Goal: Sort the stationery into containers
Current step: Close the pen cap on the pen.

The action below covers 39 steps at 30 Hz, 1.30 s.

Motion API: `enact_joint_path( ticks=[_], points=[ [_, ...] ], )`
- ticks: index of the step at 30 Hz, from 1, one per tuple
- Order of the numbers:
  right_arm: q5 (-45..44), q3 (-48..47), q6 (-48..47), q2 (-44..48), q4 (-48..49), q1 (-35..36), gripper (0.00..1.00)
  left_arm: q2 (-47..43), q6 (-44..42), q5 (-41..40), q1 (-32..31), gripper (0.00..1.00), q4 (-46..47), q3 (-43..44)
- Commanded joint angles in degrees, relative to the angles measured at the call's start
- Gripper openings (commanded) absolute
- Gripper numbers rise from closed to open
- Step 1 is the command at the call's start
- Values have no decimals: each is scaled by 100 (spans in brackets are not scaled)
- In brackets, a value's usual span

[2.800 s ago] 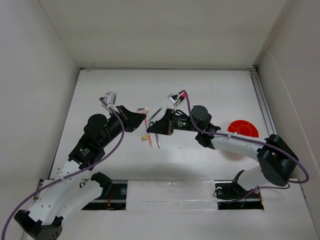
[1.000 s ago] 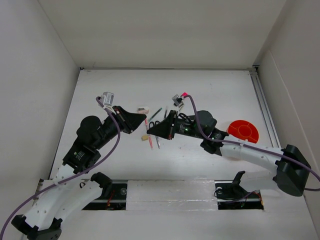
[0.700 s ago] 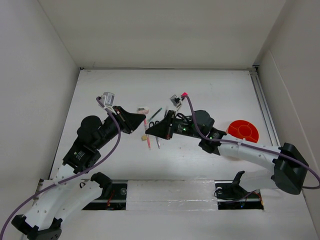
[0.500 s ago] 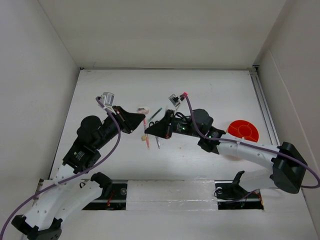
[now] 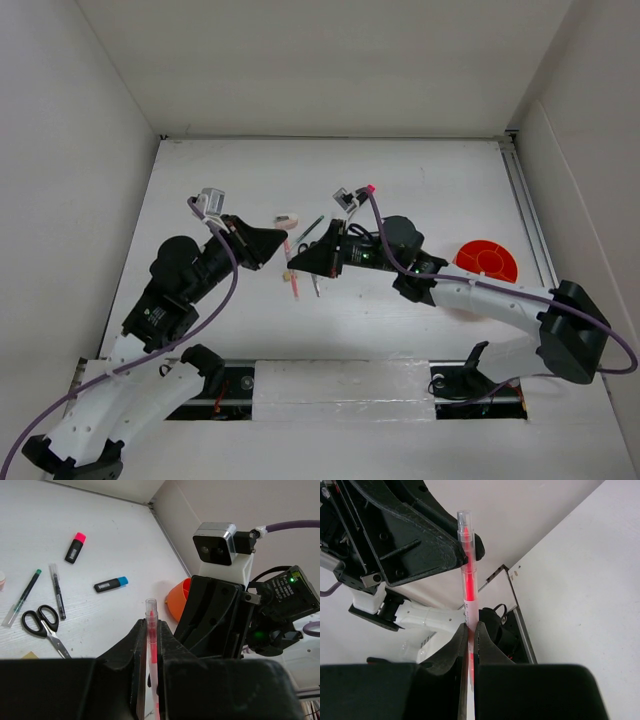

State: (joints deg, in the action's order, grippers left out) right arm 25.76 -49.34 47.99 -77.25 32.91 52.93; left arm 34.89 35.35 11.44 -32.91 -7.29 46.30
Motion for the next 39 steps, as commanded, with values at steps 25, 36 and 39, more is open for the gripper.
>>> enact_joint_path(
  ticks=[25, 36, 39],
  points=[
    [-537, -111, -342, -580, 1164, -54, 0, -281, 208, -379, -76, 100, -580, 1047],
    [-438, 416, -2063, -54, 1388, -739, 0, -519, -20, -2011, -76, 100, -2047, 1170],
    [-1106, 627, -2800, 507, 720, -740, 0, -414, -134, -2522, -76, 100, -2529, 1285]
  ],
)
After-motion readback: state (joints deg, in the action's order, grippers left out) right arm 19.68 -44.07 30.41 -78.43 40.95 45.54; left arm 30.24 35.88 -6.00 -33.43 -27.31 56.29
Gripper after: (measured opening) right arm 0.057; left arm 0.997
